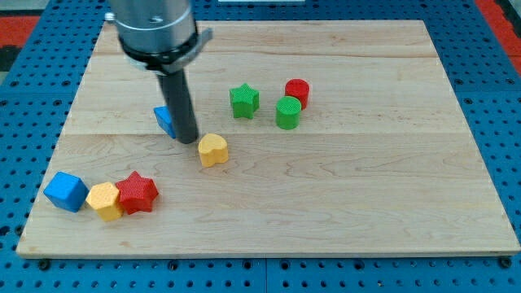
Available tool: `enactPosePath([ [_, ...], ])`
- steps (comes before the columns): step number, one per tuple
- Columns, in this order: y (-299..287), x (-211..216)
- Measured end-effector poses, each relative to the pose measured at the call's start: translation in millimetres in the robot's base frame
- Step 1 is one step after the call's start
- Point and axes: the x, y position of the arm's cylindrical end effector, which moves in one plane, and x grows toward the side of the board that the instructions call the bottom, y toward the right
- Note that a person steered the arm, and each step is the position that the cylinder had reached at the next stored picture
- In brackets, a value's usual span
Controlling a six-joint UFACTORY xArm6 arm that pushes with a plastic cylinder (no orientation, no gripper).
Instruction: Push the yellow heart above red star
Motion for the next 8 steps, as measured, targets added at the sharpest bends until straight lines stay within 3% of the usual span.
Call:
enactPosePath([
  [1, 73, 0],
  [2, 104, 2],
  [3, 82, 14],
  [5, -57, 19],
  [7, 43, 14],
  [8, 70, 42],
])
